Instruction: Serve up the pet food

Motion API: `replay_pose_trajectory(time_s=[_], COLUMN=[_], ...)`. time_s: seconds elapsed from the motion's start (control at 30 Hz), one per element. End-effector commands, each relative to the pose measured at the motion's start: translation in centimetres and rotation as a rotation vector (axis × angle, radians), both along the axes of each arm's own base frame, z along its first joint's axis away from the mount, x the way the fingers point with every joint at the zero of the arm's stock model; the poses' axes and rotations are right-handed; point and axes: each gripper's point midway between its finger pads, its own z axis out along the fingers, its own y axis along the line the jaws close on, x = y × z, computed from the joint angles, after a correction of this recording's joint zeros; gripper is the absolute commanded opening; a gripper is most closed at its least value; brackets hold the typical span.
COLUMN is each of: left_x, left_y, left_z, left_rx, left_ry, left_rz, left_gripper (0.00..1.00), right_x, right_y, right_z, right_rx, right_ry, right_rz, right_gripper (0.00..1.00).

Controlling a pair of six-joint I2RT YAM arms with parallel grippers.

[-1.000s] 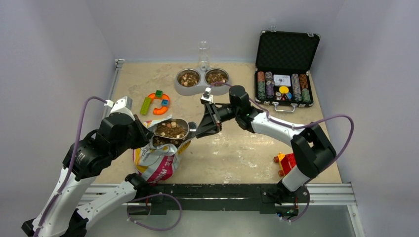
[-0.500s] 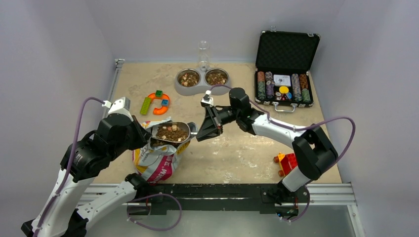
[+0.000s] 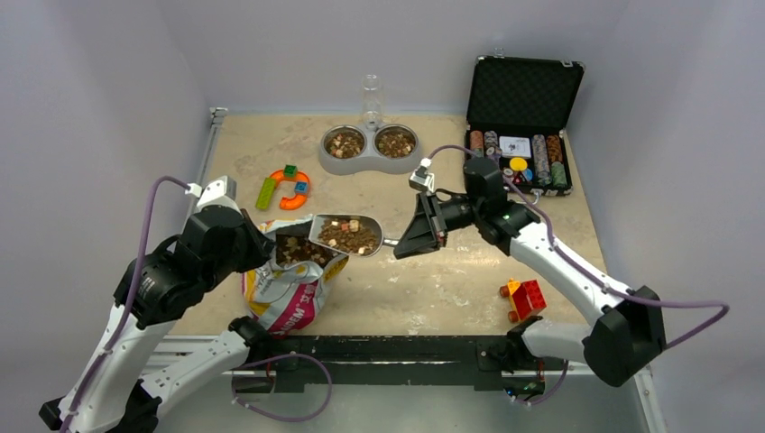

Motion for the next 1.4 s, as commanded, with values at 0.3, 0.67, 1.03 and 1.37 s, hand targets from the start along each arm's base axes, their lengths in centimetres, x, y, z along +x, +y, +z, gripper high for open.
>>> replay_pose_trajectory(time_s=[0.3,0.67,1.03,1.37], left_x=[0.0,-0.2,2.0,4.0], left_y=[0.5,-1.7,-2.0,-2.6], left_z=[0.4,2.6,3.7,3.7], left_rx=[0.024,-0.006,0.153,0.248], left_ry=[-0.021,-0.075,-0.156,-0.163], left_rz=[0.002,-0.163,-0.269,-0.309], left_gripper=[0.00,0.00,0.00,0.00], right_x=[10.3,26.2,33.3,35.5], right_y=[-6.2,-7.2,-9.1,-10.0], right_z=[3.5,-2.3,-7.2,-10.2], right_rx=[-0.031,-0.255,-0.495,-0.632], right_ry=[-0.137,-0.037,-0.007,-0.021], right_rz=[-0.356,-0.618,-0.716,-0.720], right_gripper=[0.00,0.00,0.00,0.00])
